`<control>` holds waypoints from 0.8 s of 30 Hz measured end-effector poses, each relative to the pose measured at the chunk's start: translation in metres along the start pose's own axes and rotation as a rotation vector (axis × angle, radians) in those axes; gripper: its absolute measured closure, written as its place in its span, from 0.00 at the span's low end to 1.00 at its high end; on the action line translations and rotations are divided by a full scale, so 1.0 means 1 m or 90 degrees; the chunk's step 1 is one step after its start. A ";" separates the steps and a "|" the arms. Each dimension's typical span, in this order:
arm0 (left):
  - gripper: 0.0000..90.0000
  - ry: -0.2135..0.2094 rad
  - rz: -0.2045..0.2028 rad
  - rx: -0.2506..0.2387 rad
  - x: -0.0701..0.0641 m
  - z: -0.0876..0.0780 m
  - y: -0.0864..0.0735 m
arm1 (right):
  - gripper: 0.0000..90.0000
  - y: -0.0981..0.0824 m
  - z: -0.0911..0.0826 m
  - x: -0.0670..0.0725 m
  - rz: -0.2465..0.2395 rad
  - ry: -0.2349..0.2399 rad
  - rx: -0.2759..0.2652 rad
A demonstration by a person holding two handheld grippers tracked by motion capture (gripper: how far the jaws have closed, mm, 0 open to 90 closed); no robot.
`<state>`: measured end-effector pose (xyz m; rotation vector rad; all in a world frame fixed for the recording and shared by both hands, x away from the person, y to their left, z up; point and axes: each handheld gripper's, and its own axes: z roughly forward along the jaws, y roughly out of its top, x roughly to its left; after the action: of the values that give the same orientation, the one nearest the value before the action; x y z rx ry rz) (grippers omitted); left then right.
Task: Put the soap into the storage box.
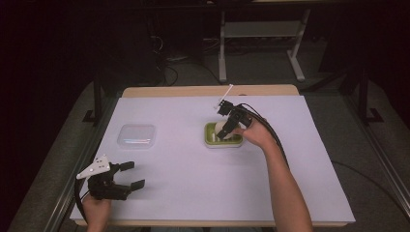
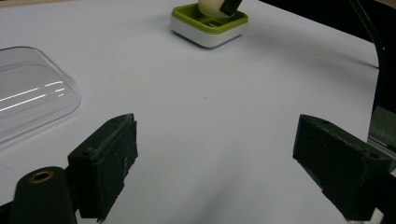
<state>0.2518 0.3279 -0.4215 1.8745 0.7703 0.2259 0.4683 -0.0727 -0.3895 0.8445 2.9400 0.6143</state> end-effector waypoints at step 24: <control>0.15 0.000 -0.002 -0.001 0.000 0.000 0.000 | 0.26 0.001 0.010 -0.002 0.013 0.001 0.014</control>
<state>0.2517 0.3279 -0.4216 1.8714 0.7730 0.2252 0.4715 -0.0690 -0.3988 0.8786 2.9478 0.5846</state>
